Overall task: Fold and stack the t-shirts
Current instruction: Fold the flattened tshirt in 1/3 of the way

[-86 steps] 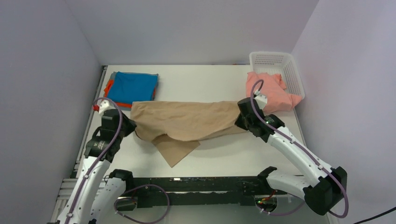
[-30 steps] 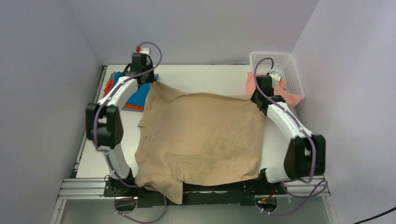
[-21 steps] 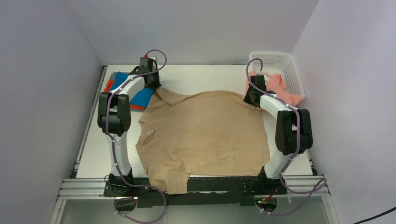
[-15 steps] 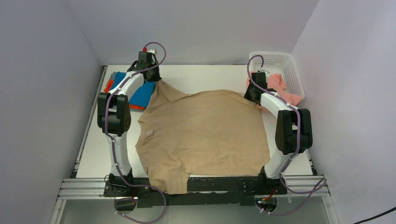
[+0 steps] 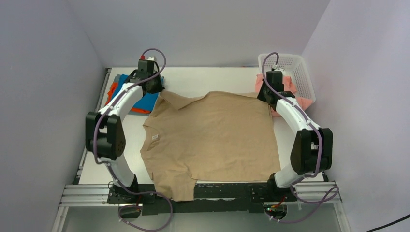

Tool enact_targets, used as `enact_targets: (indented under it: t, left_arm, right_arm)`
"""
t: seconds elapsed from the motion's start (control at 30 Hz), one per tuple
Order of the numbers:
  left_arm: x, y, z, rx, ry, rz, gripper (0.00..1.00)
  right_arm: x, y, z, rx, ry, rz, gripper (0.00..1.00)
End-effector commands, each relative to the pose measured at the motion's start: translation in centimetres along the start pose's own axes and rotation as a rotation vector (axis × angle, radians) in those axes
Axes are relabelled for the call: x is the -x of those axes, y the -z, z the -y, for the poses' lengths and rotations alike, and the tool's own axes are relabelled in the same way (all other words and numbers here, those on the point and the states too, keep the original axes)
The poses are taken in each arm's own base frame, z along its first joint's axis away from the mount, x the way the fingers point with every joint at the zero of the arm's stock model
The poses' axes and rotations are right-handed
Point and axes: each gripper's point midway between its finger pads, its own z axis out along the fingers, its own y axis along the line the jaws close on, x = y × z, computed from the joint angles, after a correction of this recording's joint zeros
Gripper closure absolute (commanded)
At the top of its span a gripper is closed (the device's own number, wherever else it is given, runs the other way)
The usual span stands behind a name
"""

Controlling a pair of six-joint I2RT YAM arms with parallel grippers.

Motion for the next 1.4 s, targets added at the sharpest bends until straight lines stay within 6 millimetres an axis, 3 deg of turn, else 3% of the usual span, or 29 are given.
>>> enact_targets:
  t: [0.0, 0.27, 0.63, 0.9, 1.1, 1.27, 1.3, 1.37]
  left_arm:
    - [-0.5, 4.4, 0.6, 0.023, 0.076, 0.035, 1.00]
    - [-5.8, 9.7, 0.2, 0.080, 0.177, 0.002, 1.00]
    - [-11.8, 14.3, -1.4, 0.122, 0.286, -0.053, 1.00]
    - [-17.1, 15.3, -2.0, 0.096, 0.311, -0.149, 1.00]
    - [-20.9, 14.5, -2.7, 0.099, 0.324, -0.220, 1.00]
    - [-23.5, 14.2, -3.7, 0.159, 0.277, -0.311, 0.92]
    - [-24.2, 14.5, -3.8, 0.161, 0.266, -0.337, 0.88]
    - [-25.5, 15.4, -3.8, 0.143, 0.240, -0.374, 0.71]
  right_arm:
    - [0.7, 2.2, 1.4, -0.047, 0.039, 0.013, 1.00]
    - [0.5, 3.9, 2.4, -0.078, 0.078, 0.000, 1.00]
    - [0.0, 4.9, 4.9, -0.191, 0.145, -0.043, 1.00]
    - [-1.4, 4.6, 5.8, -0.228, 0.182, -0.112, 1.00]
    - [-3.8, 4.6, 6.7, -0.251, 0.182, -0.170, 0.97]
    - [-6.5, 4.8, 8.7, -0.347, 0.161, -0.234, 0.90]
    - [-6.9, 5.1, 9.1, -0.371, 0.160, -0.242, 0.90]
    - [-7.6, 5.8, 9.9, -0.411, 0.147, -0.260, 0.86]
